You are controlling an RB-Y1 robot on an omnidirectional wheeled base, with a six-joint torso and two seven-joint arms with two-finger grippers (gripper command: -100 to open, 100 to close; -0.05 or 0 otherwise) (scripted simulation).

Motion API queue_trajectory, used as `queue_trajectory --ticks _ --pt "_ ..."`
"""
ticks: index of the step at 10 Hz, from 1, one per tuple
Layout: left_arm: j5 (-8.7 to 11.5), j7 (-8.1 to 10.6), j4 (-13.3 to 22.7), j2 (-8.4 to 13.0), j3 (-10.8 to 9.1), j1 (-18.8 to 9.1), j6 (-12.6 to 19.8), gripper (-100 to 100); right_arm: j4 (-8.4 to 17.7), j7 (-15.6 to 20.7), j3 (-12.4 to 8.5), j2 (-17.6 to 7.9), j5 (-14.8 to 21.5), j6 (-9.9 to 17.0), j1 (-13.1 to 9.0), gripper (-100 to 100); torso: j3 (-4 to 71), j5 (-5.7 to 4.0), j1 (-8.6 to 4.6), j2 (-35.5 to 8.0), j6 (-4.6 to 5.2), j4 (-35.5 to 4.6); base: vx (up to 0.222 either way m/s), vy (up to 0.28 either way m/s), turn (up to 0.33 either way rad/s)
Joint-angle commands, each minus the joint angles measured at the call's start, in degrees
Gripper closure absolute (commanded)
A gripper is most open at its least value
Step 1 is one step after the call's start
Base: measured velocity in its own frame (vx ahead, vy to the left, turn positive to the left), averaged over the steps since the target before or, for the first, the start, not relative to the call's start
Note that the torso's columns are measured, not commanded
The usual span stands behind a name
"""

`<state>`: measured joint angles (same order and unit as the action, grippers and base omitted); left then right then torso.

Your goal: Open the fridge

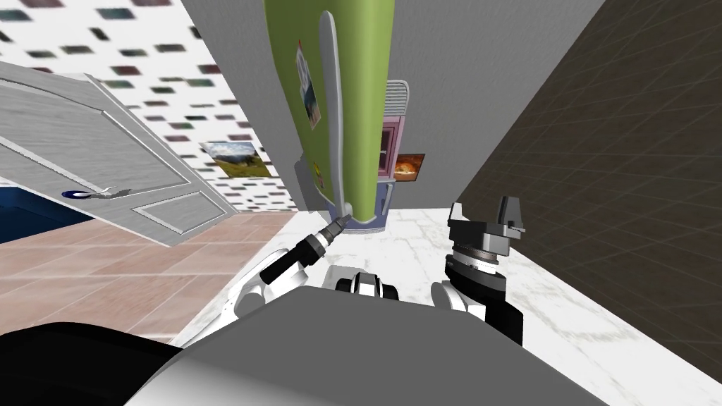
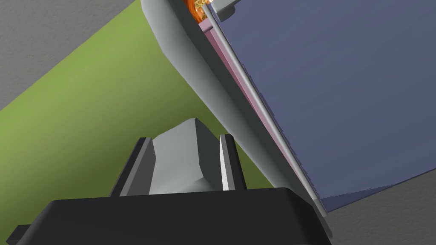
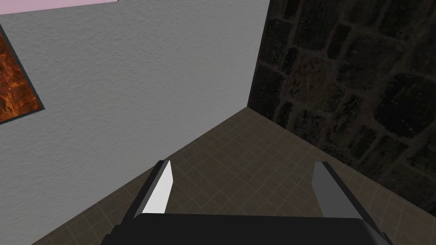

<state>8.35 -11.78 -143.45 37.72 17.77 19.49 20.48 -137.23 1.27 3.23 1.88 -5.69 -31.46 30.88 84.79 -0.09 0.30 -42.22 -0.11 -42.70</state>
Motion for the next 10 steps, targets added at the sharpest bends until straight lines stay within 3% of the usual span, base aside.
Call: queue_trajectory --ticks 1,7,8,10 --pt "0.8 -0.15 -1.1 1.5 0.05 -1.0 -2.1 100 0.0 0.0 0.0 0.0 0.0 0.0 0.0 0 0.0 0.04 0.12 0.1 -0.07 0.0 -0.076 0.241 -0.087" --pt "2.3 -0.55 -2.1 4.3 2.25 -1.8 -4.3 100 0.0 0.0 0.0 0.0 0.0 0.0 0.0 0 0.3 -0.01 0.17 0.2 -0.15 -0.2 -0.095 0.226 -0.069" --pt "3.9 0.69 -1.8 5.1 1.59 -2.7 -0.5 -100 0.0 0.0 0.0 0.0 0.0 0.0 0.0 0 0.1 -0.05 -0.04 0.0 -0.07 -0.3 -0.098 0.092 -0.051" --pt "5.7 1.91 -2.2 6.1 0.03 -5.1 1.7 -100 0.0 0.0 0.0 0.0 0.0 0.0 0.0 0 -0.1 -0.11 -0.83 0.1 0.09 0.4 -0.032 -0.036 0.01"
